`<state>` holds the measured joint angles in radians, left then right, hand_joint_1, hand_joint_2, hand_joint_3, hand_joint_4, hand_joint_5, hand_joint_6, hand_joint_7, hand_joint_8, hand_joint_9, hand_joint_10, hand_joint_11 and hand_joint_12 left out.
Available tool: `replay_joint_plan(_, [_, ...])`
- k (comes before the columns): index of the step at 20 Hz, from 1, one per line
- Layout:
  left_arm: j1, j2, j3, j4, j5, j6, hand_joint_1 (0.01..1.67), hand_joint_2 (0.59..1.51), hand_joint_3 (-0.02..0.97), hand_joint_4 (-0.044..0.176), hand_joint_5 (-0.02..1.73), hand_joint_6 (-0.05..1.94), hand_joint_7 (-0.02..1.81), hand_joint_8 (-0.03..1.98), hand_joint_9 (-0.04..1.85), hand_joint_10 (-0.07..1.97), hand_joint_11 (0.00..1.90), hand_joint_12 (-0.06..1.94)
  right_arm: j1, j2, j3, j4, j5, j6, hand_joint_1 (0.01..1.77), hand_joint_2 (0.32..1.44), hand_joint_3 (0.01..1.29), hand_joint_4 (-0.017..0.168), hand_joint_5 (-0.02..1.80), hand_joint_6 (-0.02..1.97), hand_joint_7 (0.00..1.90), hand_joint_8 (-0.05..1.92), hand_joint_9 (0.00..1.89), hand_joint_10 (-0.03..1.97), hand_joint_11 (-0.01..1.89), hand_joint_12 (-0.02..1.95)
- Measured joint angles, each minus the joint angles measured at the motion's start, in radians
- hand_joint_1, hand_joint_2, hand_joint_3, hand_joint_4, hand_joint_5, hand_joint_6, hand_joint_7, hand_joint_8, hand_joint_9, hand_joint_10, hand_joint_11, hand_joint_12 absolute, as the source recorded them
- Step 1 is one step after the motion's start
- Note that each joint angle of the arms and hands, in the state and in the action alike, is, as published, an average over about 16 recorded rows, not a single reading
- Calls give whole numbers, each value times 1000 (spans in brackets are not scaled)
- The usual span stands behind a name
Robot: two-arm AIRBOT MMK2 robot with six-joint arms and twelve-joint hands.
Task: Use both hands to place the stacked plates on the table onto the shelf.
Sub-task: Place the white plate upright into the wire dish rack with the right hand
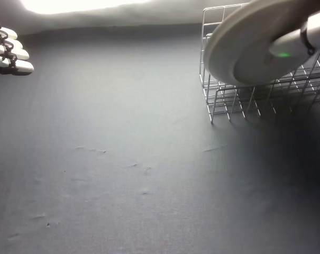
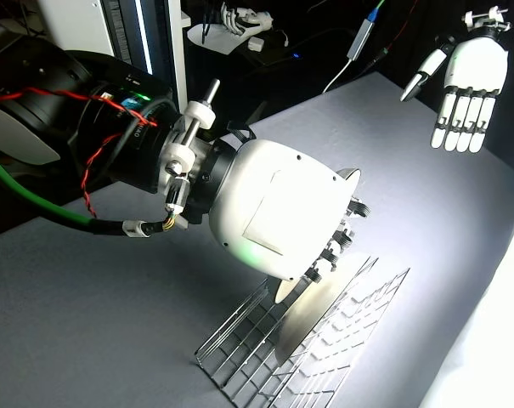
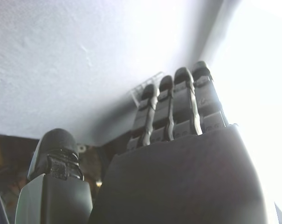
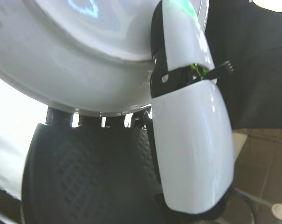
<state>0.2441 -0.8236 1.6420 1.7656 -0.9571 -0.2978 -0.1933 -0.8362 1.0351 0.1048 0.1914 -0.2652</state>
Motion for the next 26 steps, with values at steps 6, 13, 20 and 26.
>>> replay_joint_plan(6, [-1, -2, -3, 2, 0, -2, 14, 1170, 20, 8, 21, 11, 19, 14, 19, 8, 12, 7, -60, 18, 6, -7, 54, -2, 1416, 989, 15, -4, 1001, 903, 1059, 745, 1002, 948, 905, 1152])
replay_joint_plan(13, [-1, -4, -8, 2, -1, -4, 14, 1170, 20, 8, 20, 11, 18, 14, 19, 8, 13, 7, -132, 33, 12, -16, 105, -4, 1416, 990, 15, -4, 990, 911, 1055, 729, 991, 957, 891, 1165])
replay_joint_plan(20, [-1, -6, -10, 3, -1, -4, 14, 1170, 20, 8, 18, 11, 18, 14, 20, 8, 14, 7, -194, 37, 23, -51, 131, -12, 1345, 1029, 15, -3, 893, 784, 991, 526, 930, 723, 747, 1181])
replay_joint_plan(26, [-1, -8, -13, 3, -1, -5, 14, 1169, 20, 8, 17, 11, 18, 14, 19, 9, 13, 7, -219, 37, 34, -96, 154, -19, 1256, 1069, 15, -3, 812, 480, 924, 264, 868, 434, 570, 1202])
